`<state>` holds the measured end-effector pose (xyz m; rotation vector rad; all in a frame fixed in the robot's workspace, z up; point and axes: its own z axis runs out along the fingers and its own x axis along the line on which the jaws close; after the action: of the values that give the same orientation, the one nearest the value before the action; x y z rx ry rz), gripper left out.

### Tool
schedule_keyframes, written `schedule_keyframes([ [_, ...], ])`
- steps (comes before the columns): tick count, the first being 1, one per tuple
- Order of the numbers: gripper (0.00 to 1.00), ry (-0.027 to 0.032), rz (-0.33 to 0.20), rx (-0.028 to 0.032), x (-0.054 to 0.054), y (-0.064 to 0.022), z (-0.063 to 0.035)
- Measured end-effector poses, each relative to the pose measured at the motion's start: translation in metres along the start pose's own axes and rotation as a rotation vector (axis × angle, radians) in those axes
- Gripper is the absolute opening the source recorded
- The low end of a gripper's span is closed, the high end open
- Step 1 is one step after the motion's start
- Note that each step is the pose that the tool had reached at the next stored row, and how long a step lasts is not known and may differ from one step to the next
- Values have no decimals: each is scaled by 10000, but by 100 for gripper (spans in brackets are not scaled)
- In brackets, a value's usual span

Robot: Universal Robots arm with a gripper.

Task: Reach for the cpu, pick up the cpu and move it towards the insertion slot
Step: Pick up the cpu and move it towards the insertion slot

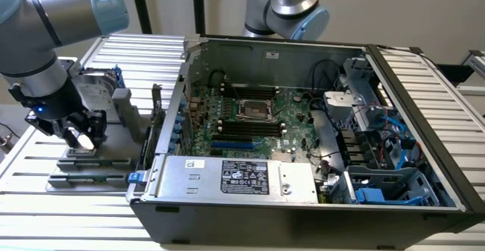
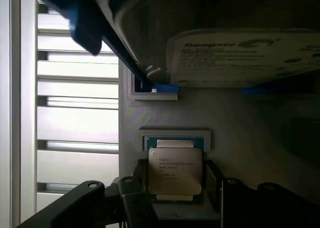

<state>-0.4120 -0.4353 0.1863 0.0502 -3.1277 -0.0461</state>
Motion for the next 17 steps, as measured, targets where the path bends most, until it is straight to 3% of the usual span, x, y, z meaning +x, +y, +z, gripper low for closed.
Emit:
schedule_keyframes([
  [12, 55, -7, 0, -4, -1, 1, -10],
  [17, 55, 0, 1, -1, 2, 5, -143],
])
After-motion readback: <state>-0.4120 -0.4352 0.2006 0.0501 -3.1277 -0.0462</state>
